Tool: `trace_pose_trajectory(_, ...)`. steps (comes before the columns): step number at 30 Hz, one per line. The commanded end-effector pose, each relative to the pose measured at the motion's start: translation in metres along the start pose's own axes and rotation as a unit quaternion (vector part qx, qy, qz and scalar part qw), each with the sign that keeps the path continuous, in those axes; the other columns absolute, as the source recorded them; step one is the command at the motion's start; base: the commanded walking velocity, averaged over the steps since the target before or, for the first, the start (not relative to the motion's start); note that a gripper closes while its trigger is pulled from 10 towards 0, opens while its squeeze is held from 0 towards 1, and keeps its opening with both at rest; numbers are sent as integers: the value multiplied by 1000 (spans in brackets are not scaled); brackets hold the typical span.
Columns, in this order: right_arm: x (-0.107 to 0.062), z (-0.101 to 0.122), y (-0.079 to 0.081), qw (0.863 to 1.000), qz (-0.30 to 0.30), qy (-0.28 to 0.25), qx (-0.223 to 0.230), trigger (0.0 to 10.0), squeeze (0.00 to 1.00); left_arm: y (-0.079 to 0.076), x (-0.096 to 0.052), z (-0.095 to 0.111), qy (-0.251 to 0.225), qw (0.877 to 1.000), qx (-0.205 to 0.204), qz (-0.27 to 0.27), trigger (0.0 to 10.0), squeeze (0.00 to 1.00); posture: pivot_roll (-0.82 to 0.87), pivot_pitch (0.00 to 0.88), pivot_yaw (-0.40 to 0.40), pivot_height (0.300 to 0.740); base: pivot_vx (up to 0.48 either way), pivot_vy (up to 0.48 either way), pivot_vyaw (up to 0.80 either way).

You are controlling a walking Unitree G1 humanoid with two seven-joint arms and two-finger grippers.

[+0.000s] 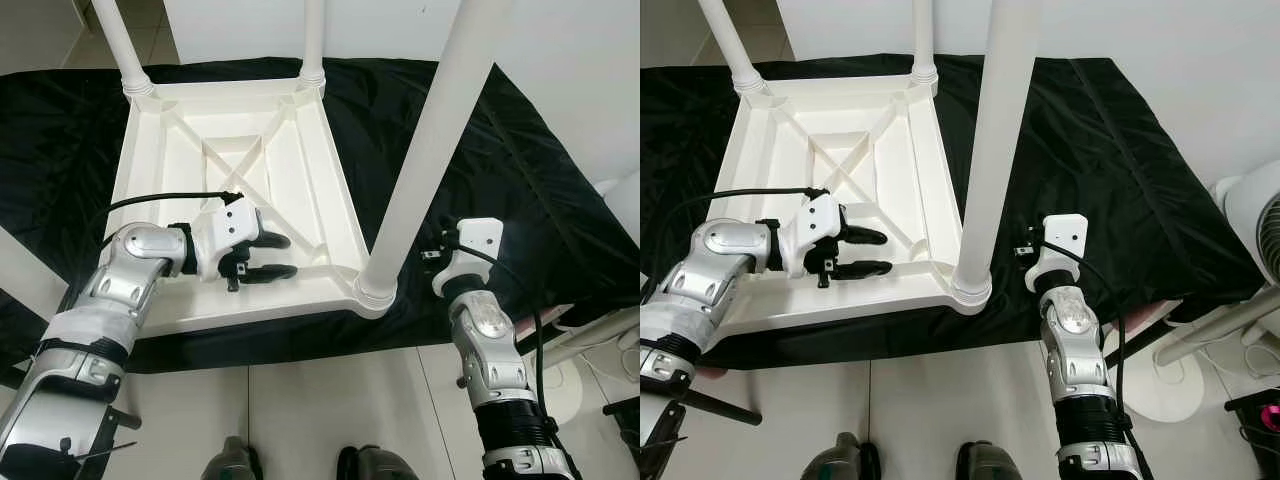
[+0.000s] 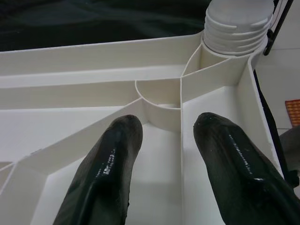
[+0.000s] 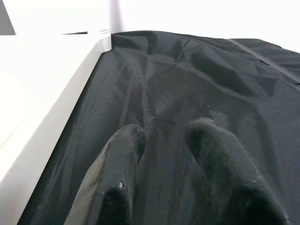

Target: Building children table

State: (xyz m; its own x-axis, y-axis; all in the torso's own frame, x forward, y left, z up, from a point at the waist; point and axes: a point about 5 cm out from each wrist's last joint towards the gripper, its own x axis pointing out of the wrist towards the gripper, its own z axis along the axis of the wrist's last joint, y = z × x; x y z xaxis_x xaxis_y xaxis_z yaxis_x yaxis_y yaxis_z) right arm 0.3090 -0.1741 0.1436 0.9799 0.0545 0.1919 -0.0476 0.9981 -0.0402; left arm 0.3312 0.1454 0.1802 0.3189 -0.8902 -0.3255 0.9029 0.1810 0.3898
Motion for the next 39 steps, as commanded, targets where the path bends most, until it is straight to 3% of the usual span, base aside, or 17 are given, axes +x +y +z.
trace_pose_trajectory(1, -4, -5, -5, 1000, -13, 6, 6, 10000, 63, 15, -4, 3, -2, 989, -3, 147, 10000, 0, -64, 73, 35, 740, 0, 0, 0)
trace_pose_trajectory(2, -4, -5, -5, 1000, -13, 6, 6, 10000, 63, 15, -4, 3, -2, 989, -3, 147, 10000, 0, -64, 73, 35, 740, 0, 0, 0)
trace_pose_trajectory(3, -5, -4, -6, 1000, -13, 3, 11, 10000, 1000, 16, -7, 6, -12, 987, -11, 159, 10000, 0, -66, 68, 38, 740, 0, 0, 0)
trace_pose_trajectory(4, -8, -3, -9, 1000, -10, -2, 17, 10000, 1000, 17, -9, 8, -16, 985, -41, 168, 10000, 0, -66, 59, 40, 740, 0, 0, 0)
trace_pose_trajectory(11, -23, 3, -17, 999, 33, -14, 34, 10000, 1000, 7, -19, 12, -32, 978, -74, 194, 10000, 0, -69, 52, 34, 740, 0, 0, 0)
trace_pose_trajectory(15, -40, 11, -32, 994, 94, -2, 48, 10000, 1000, -2, -26, 16, -49, 964, -100, 241, 10000, 0, -69, 46, 26, 740, 0, 0, 0)
trace_pose_trajectory(16, -45, 13, -33, 991, 127, 7, 42, 10000, 0, -3, -27, 18, -51, 962, -105, 248, 10000, 0, -71, 44, 27, 740, 0, 0, 0)
trace_pose_trajectory(19, -57, 16, -40, 983, 181, 22, 21, 10000, 0, -7, -28, 21, -51, 958, -117, 258, 10000, 0, -72, 41, 28, 740, 0, 0, 0)
trace_pose_trajectory(23, -61, 19, -47, 983, 184, 19, 9, 10000, 0, -9, -30, 23, -46, 958, -109, 262, 10000, 0, -72, 41, 28, 740, 0, 0, 0)
trace_pose_trajectory(26, -82, 24, -48, 952, 301, 55, 15, 10000, 0, -15, -32, 24, -38, 954, -131, 267, 10000, 0, -70, 29, 28, 740, 0, 0, 0)
trace_pose_trajectory(28, -88, 26, -45, 937, 343, 69, 16, 10000, 0, -18, -31, 23, -31, 951, -141, 272, 10000, 0, -68, 21, 30, 740, 0, 0, 0)
trace_pose_trajectory(33, -87, 25, -33, 919, 387, 76, 21, 10000, 0, -19, -26, 21, -20, 951, -151, 270, 10000, 0, -68, 13, 31, 740, 0, 0, 0)
trace_pose_trajectory(35, -84, 24, -21, 899, 429, 84, 21, 10000, 0, -23, -19, 20, -13, 950, -163, 266, 10000, 0, -61, 2, 33, 740, 0, 0, 0)
trace_pose_trajectory(39, -73, 21, -14, 899, 432, 77, 7, 10000, 0, -27, -12, 20, -12, 946, -167, 277, 10000, 0, -57, 0, 29, 740, 0, 0, 0)
